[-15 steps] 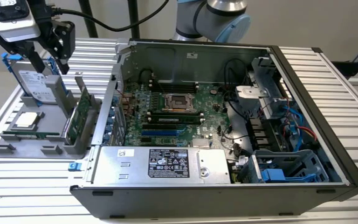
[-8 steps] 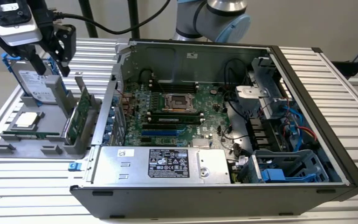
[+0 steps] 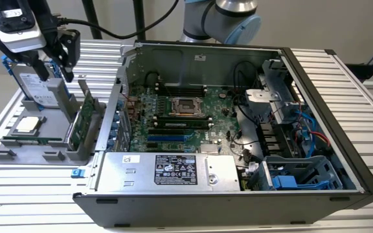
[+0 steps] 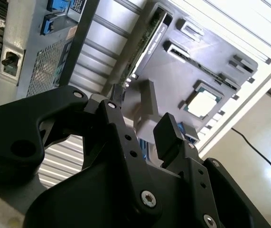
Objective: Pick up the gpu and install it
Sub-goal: 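Pick up the gpu and move the gpu toward the slot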
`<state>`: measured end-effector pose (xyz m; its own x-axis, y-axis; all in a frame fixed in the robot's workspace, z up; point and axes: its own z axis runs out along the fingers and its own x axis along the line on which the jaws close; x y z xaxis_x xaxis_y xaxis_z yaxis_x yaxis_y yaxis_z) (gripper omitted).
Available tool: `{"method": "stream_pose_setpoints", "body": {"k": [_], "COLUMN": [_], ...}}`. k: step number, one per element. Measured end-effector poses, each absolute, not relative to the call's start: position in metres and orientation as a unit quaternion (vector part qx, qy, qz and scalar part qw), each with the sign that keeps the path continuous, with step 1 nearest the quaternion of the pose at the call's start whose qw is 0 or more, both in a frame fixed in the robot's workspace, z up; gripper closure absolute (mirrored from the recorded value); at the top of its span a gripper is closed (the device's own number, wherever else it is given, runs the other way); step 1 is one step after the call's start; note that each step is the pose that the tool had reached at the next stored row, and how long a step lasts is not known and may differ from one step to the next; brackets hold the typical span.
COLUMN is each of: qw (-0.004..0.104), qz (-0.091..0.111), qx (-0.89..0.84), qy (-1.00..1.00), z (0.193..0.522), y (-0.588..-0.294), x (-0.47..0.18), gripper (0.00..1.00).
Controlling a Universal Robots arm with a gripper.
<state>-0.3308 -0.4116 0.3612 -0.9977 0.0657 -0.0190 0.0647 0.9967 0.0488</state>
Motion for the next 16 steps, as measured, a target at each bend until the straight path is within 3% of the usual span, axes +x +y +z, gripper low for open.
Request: {"method": "stream_pose_setpoints", "body": {"k": [16], "qw": [0.010], "qz": [0.024], "qx": [0.031], "qy": [0.999], "z": [0.349], "y": [-0.412], "x": [-0.331], "gripper": [0.00]}}
